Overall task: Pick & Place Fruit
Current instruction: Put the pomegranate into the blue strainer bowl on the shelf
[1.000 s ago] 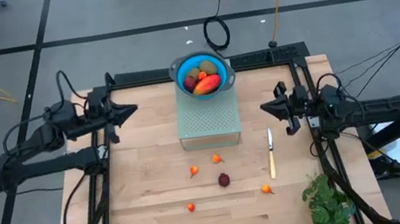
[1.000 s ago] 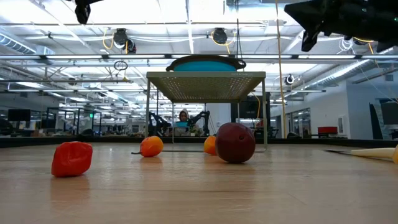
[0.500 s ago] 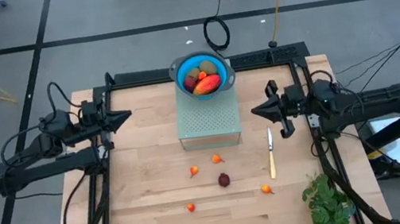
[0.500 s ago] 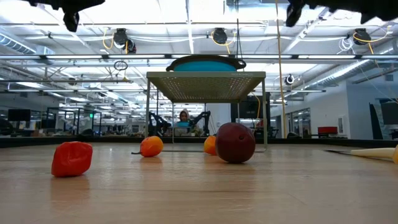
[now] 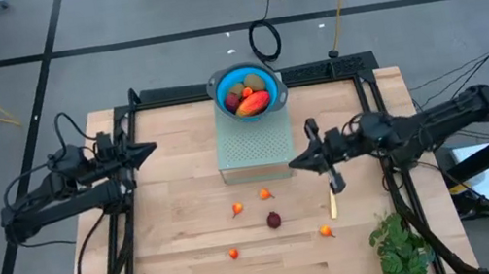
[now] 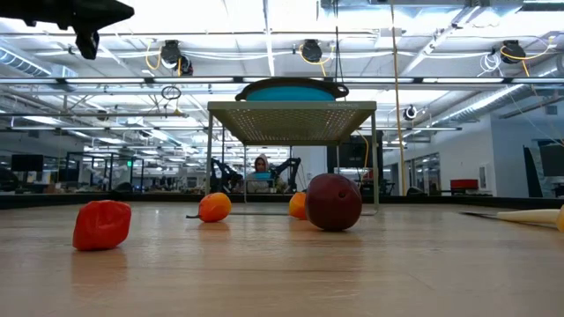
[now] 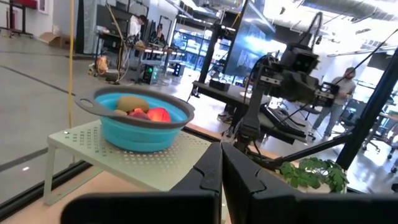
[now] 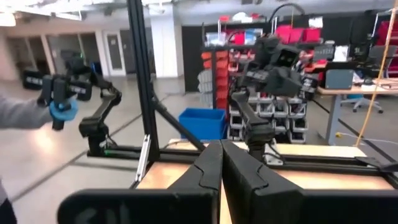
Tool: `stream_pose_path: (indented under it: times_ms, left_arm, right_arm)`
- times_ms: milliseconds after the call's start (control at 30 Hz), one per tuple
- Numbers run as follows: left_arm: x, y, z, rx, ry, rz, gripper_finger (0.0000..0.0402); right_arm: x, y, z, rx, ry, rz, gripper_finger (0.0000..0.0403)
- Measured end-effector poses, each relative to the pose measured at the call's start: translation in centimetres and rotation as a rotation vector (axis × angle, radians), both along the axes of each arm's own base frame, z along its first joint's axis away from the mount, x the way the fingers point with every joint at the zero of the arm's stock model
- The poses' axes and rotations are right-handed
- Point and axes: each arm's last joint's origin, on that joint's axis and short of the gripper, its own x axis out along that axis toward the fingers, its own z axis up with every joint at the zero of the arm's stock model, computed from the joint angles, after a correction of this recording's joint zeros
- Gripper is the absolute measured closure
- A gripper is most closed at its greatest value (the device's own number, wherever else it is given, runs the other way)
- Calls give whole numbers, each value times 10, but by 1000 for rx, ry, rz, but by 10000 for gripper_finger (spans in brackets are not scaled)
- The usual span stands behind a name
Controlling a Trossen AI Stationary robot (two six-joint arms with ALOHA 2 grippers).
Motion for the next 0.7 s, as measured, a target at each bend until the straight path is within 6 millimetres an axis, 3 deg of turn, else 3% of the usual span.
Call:
stream_pose_path:
  times_ms: [367,700]
  left_arm:
    - [-15,-5,-10,26,-2,-17,396]
    - [-21,-8,-12,36,0,-43,393]
  right_arm:
    - [45,54,17,-111,189,-13,402]
    - [77,93,10,-165,323,-5,402]
